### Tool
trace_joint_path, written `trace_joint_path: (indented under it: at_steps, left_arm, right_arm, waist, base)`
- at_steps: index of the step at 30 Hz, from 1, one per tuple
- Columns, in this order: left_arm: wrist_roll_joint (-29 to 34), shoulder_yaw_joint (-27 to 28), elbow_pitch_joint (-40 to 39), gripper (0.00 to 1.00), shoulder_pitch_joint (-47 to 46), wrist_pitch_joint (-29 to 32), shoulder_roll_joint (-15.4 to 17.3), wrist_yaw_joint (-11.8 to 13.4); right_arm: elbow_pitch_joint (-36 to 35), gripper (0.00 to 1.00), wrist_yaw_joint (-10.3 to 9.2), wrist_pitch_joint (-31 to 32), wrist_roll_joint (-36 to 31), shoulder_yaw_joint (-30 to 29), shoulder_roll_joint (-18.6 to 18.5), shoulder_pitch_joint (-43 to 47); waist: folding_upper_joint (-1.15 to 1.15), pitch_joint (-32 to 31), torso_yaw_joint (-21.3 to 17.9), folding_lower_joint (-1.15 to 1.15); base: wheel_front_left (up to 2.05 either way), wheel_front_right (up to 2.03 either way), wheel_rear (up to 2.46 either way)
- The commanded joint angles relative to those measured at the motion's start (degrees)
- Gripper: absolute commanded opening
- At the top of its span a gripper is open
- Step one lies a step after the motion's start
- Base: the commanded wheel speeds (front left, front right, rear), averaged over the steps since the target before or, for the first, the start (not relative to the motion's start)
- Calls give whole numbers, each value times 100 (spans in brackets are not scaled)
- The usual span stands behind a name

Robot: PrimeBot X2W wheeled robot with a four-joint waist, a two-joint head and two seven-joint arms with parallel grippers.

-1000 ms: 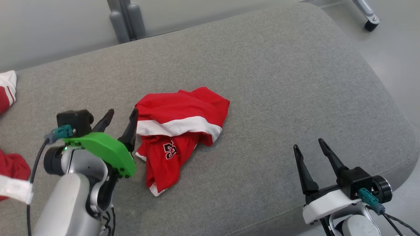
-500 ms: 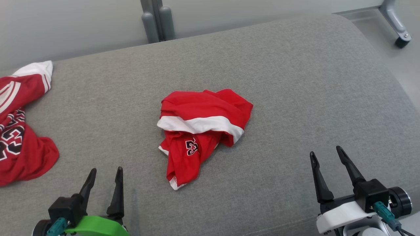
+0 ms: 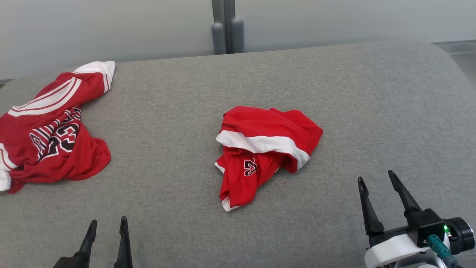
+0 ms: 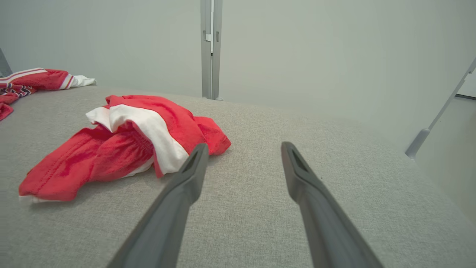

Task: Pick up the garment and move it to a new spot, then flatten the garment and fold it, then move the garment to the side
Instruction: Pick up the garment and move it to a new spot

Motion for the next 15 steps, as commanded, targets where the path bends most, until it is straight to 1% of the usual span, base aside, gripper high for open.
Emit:
trace_joint_path:
  at_steps: [1,6,15]
  left_arm:
    - [101,102,-18,100,116,-26,-59,-85]
    - [302,414,-39,100,254,-23,-238,-305]
    - [638,889,-109,100,412,-24,-420,-648]
  right_arm:
    - [9,100,-5,-18,-18,2,-6,84]
    - [89,100,-5,-18,-28,-12,-8,109]
    - [166,100,-5,-18,31,-174,-7,144]
  waist:
    - [0,-104,229,0]
    - [0,-207,349,0]
    - [0,-384,356,0]
  base:
    - [0,0,0]
    - [0,0,0]
    - [0,0,0]
